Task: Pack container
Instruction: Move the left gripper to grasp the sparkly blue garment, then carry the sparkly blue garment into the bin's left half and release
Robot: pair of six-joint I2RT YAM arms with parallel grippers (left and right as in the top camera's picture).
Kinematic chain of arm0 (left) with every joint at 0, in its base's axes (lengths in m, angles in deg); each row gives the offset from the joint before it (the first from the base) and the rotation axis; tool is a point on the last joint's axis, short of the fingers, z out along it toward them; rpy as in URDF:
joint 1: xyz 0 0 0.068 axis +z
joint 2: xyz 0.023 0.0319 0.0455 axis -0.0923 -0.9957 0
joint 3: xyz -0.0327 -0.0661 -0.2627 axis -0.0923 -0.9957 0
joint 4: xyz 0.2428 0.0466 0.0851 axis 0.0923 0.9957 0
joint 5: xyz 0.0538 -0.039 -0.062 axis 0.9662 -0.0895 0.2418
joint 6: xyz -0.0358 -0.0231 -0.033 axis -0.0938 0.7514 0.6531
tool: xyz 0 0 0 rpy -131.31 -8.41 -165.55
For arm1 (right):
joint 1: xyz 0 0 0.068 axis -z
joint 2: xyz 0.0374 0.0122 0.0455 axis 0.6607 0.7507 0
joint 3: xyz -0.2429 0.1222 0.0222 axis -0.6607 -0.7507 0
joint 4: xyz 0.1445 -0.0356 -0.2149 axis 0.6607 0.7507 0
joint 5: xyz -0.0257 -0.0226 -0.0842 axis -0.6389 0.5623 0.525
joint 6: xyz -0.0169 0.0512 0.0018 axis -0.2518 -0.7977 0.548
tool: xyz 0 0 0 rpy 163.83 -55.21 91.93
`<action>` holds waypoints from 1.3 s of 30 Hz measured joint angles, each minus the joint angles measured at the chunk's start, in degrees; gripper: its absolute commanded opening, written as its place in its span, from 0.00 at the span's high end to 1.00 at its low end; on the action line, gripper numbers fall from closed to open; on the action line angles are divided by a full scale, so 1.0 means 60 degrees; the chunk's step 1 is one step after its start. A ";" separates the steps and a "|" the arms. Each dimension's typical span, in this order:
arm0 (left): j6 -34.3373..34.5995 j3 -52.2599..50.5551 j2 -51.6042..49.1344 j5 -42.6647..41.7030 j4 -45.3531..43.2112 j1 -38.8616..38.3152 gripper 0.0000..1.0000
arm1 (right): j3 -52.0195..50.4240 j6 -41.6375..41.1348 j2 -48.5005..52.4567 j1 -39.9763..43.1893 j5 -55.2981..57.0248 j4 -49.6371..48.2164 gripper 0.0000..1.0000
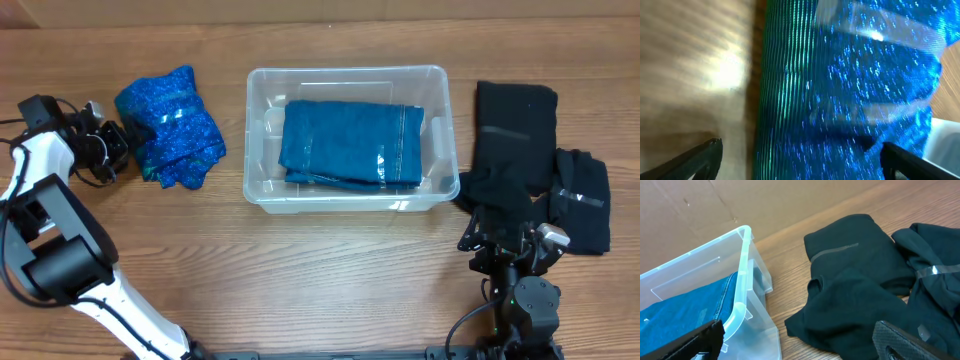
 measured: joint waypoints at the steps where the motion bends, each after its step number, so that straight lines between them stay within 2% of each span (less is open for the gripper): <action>1: -0.0040 0.0000 -0.0124 -0.0091 -0.0259 -0.0036 0.00 | 0.0000 0.0000 0.0000 0.0000 -0.0004 0.0000 0.00; 3: -0.0117 0.0007 -0.0270 -0.0444 -0.0856 -0.0204 0.01 | 0.0000 0.0000 0.0000 -0.0004 -0.0004 0.0004 0.00; 5: -0.0153 0.0018 -0.0386 -0.0681 -0.1242 -0.0393 0.12 | 0.0000 0.0004 0.0000 0.0000 -0.0004 0.0000 0.00; 6: -0.0178 0.0022 -0.0419 -0.0721 -0.1359 -0.0499 0.29 | 0.0000 0.0000 0.0000 0.0000 -0.0004 0.0000 0.00; 7: -0.0222 0.0022 -0.0455 -0.0721 -0.1388 -0.0590 0.60 | 0.0000 0.0004 0.0000 -0.0004 0.0000 0.0004 0.00; 8: -0.0215 0.0044 -0.0539 -0.0780 -0.1435 -0.0714 0.84 | 0.0000 -0.0004 0.0000 0.0000 0.0000 0.0004 0.00; 9: -0.0200 0.0044 -0.0583 -0.0787 -0.1428 -0.0772 0.96 | 0.0000 0.0004 0.0000 0.0000 -0.0004 0.0000 0.00; 14: -0.0211 0.0120 -0.0732 -0.0954 -0.0765 -0.0929 0.96 | 0.0000 0.0000 0.0000 0.0000 0.0000 0.0004 0.00; 19: -0.0379 0.0761 -0.0353 -0.1300 0.1858 -0.0885 0.96 | 0.0000 0.0000 0.0000 0.0000 -0.0004 0.0004 0.00; 24: -0.0433 0.2149 0.1665 -0.2036 0.3530 -0.1005 0.96 | 0.0000 0.0000 0.0000 0.0000 -0.0004 0.0000 0.00; 26: -0.0433 0.2637 0.3435 -0.2488 0.3727 -0.1362 0.96 | 0.0000 0.0004 0.0000 -0.0004 -0.0004 0.0007 0.00; 29: -0.0448 0.2830 0.5115 -0.2750 0.3705 -0.2543 0.96 | 0.0000 0.0004 0.0000 0.0000 -0.0004 -0.0004 0.00; 32: -0.0495 0.2951 0.6036 -0.2725 0.3676 -0.4557 0.96 | 0.0000 0.0000 0.0000 0.0000 0.0000 -0.0004 0.00; 35: -0.0892 0.2951 0.5676 -0.2229 0.3417 -0.6357 0.96 | 0.0000 0.0004 0.0000 0.0000 -0.0004 0.0000 0.00; 37: -0.1177 0.2947 0.4546 -0.1606 0.3133 -0.7563 0.96 | 0.0000 0.0000 0.0000 0.0000 -0.0004 0.0004 0.00; 39: -0.1235 0.2929 0.3774 -0.1304 0.3064 -0.7858 0.96 | 0.0000 0.0000 0.0000 0.0000 -0.0004 0.0000 0.00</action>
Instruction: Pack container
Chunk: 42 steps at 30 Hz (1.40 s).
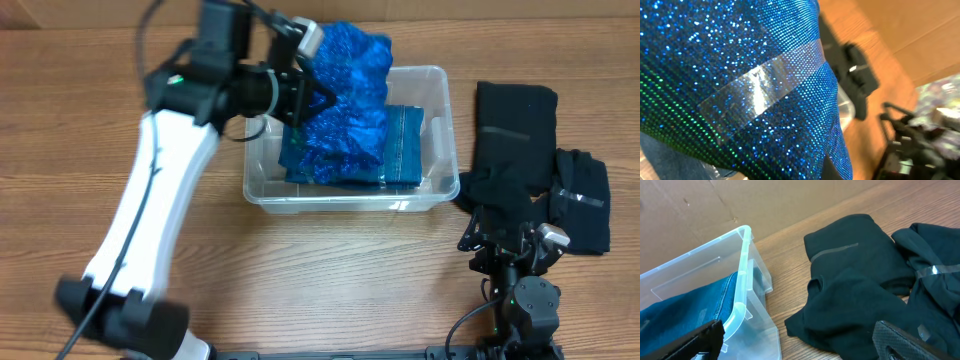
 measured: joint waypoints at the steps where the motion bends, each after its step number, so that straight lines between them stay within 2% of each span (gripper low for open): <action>1: -0.0044 0.0000 -0.0433 0.0149 0.0004 -0.0047 0.96 | 0.0000 0.0004 0.0000 0.0000 0.0004 0.0000 0.00; 8: -0.0069 -0.0051 -0.1942 0.1869 0.0754 0.0200 0.96 | 0.0000 0.0000 0.0000 0.0000 0.0000 0.0004 0.00; 9: -0.0040 -0.0055 -0.2040 0.2055 0.0903 0.0244 0.82 | 0.0000 0.0004 0.0000 0.0000 0.0004 0.0007 0.00; 10: 0.0018 -0.0055 -0.2204 0.2397 0.1140 0.0328 0.72 | 0.0000 0.0000 0.0000 0.0000 0.0000 0.0004 0.00; 11: 0.0109 -0.0055 -0.2306 0.2575 0.1217 0.0372 0.67 | 0.0000 0.0000 0.0000 0.0000 0.0004 0.0004 0.00; 12: 0.0244 -0.0055 -0.2379 0.2743 0.1341 0.0423 0.49 | 0.0000 0.0004 0.0000 0.0000 0.0004 -0.0004 0.00; 16: 0.1144 -0.0044 -0.2495 0.3166 0.1836 0.0663 0.25 | 0.0000 0.0000 0.0000 0.0000 0.0000 0.0000 0.00; 18: 0.1497 -0.0033 -0.2481 0.3242 0.1960 0.0780 0.27 | 0.0000 0.0004 0.0000 -0.0004 -0.0004 0.0007 0.00; 19: 0.1672 -0.0033 -0.2412 0.3337 0.1956 0.0856 0.32 | 0.0000 0.0004 0.0000 0.0000 0.0004 0.0000 0.00; 23: 0.1894 0.0018 -0.1734 0.4113 0.1545 0.0845 0.69 | 0.0000 0.0004 0.0000 -0.0004 0.0000 0.0004 0.00; 25: 0.1909 0.0106 -0.1504 0.4768 0.1169 0.0535 0.76 | 0.0000 0.0000 0.0000 0.0000 0.0000 0.0004 0.00; 31: 0.1279 0.0109 -0.1985 0.6113 -0.0841 -0.1075 0.66 | 0.0000 0.0000 0.0000 0.0000 0.0000 0.0000 0.00; 36: 0.1180 0.0160 -0.3974 0.6422 -0.0845 -0.1341 0.69 | 0.0000 0.0000 0.0000 0.0000 0.0004 0.0004 0.00; 38: 0.1180 0.0404 -0.4105 0.6433 -0.0601 -0.1341 0.69 | 0.0000 0.0004 0.0000 0.0000 0.0000 0.0004 0.00; 40: 0.1180 0.0539 -0.4091 0.6495 -0.0248 -0.1341 0.61 | 0.0000 0.0004 0.0000 0.0000 0.0000 0.0000 0.00; 42: 0.1231 0.0729 -0.4007 0.6521 0.0193 -0.1341 0.45 | 0.0000 0.0004 0.0000 0.0000 -0.0004 0.0004 0.00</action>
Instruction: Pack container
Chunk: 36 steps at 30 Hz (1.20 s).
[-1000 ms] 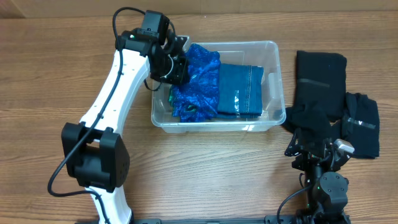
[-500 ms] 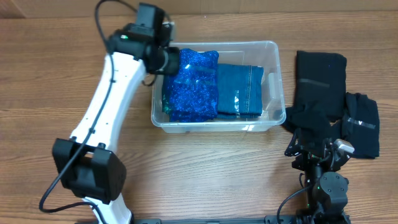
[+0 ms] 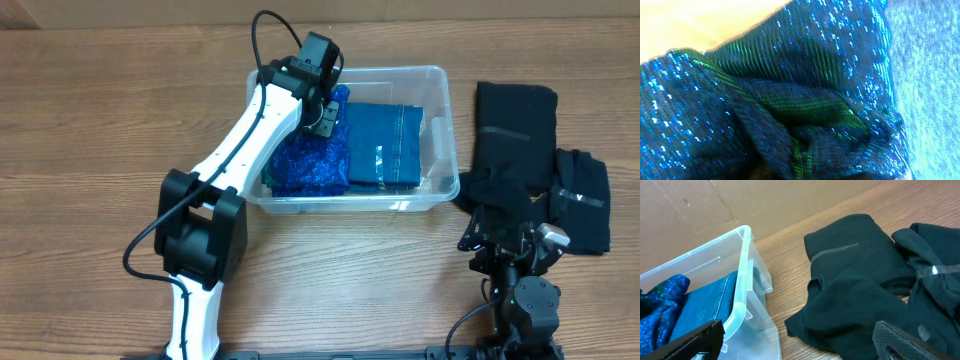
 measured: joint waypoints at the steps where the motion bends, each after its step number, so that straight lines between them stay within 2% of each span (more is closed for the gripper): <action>1: 0.0058 0.0091 0.0087 0.0011 0.0237 0.0000 0.33 | 0.0000 0.0000 0.0000 0.0000 0.0007 0.0000 0.00; 2: 0.0131 0.0193 0.0277 0.0040 0.0525 0.0000 0.22 | 0.0000 -0.0004 0.0000 0.0000 0.0007 -0.0004 0.00; 5: 0.0280 0.0780 0.1235 0.0178 0.1395 0.0044 0.08 | 0.0000 -0.0004 0.0000 0.0000 -0.0036 0.0007 0.00; 6: 0.0375 0.1078 0.1763 0.0215 0.1698 0.0095 0.00 | 0.0000 -0.0004 0.0000 0.0000 -0.0255 0.0000 0.00; 10: 0.0576 0.1708 0.4200 0.0291 0.2805 0.0590 0.00 | 0.0000 -0.0007 0.0000 0.0000 -0.2331 -0.0011 0.00; 13: 0.0648 0.1945 0.5821 0.0342 0.3821 0.1625 0.00 | -0.0007 -0.0149 0.0000 -0.0004 -0.4003 -0.0291 0.00; 17: 0.0670 0.1960 0.6513 0.0448 0.5537 0.3428 0.00 | 0.0554 -0.0233 0.0127 0.0000 -0.4444 0.0361 0.00; 19: 0.0670 0.1938 0.6492 0.0521 0.5996 0.4040 0.00 | 0.1643 -0.0251 0.0645 0.0000 -0.4226 0.1279 0.00; 21: 0.0670 0.1898 0.6430 0.0506 0.6331 0.4492 0.00 | 0.2790 -0.0295 0.1494 0.0000 -0.3770 0.2233 0.00; 22: 0.0670 0.1861 0.6393 0.0525 0.6379 0.4812 0.00 | 0.3770 -0.0299 0.2444 -0.0004 -0.3410 0.2732 0.00; 28: 0.0670 0.1843 0.6349 0.0539 0.6353 0.4903 0.00 | 0.7282 -0.0280 0.6546 0.0051 -0.1956 0.4998 0.00; 30: 0.0670 0.1840 0.6342 0.0543 0.6346 0.4903 0.00 | 0.8750 -0.0237 0.8174 0.0637 -0.1708 0.5737 0.00; 33: 0.0670 0.1840 0.6342 0.0543 0.6346 0.4903 0.00 | 1.0156 -0.0098 1.0225 0.2004 -0.1876 0.5989 0.00; 36: 0.0670 0.1840 0.6342 0.0539 0.6357 0.4903 0.00 | 1.0415 0.0466 1.1843 0.3355 -0.2900 0.5960 0.00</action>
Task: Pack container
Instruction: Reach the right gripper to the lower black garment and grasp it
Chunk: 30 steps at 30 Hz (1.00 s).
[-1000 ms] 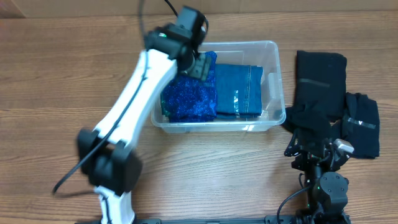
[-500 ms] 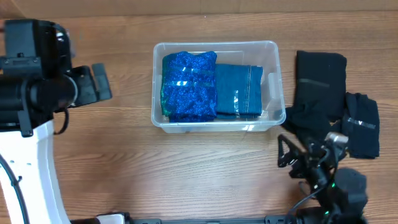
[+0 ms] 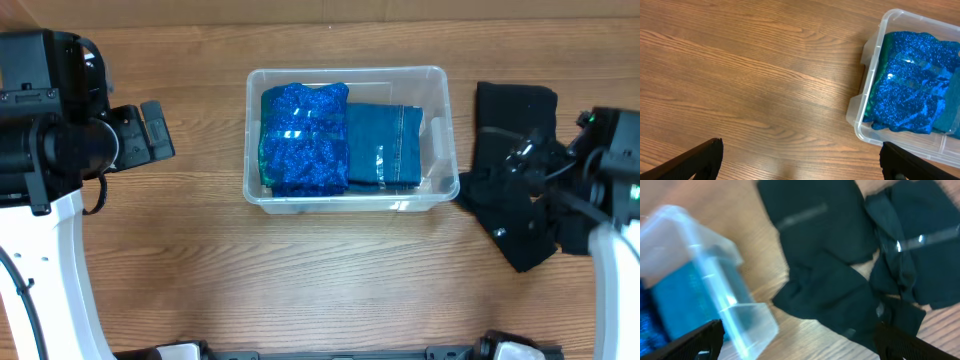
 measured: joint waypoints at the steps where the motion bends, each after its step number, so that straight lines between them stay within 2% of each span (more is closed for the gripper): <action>1: 0.0000 0.0000 0.0000 0.0000 -0.0007 0.0000 0.00 | 0.0004 0.0117 0.0499 0.0342 -0.0270 0.0011 0.00; 6: 0.0000 0.0000 -0.0007 0.0000 -0.0004 0.0000 0.00 | 0.0007 0.0648 0.3115 0.1588 -0.0882 0.0069 0.00; 15: 0.0000 0.0000 -0.0015 0.0000 -0.0004 0.0000 0.00 | 0.0004 0.2892 0.5388 0.1698 -0.1100 -0.0313 0.00; 20: 0.0000 0.0000 -0.0018 0.0000 -0.0004 0.0000 0.00 | -0.0233 0.3490 0.5927 0.1705 -0.1370 -0.0452 0.03; 24: 0.0000 0.0000 -0.0018 0.0000 0.0000 0.0000 0.00 | -0.0863 0.3865 0.5909 0.1719 -0.2350 -0.0240 0.14; 28: 0.0000 0.0000 -0.0018 0.0000 -0.0004 0.0000 0.00 | -0.1355 0.3799 0.5821 0.1734 -0.3344 0.0047 0.12; 30: 0.0000 0.0000 -0.0018 0.0000 -0.0004 0.0000 0.00 | -0.1457 0.3268 0.5792 0.1767 -0.3574 -0.0029 0.11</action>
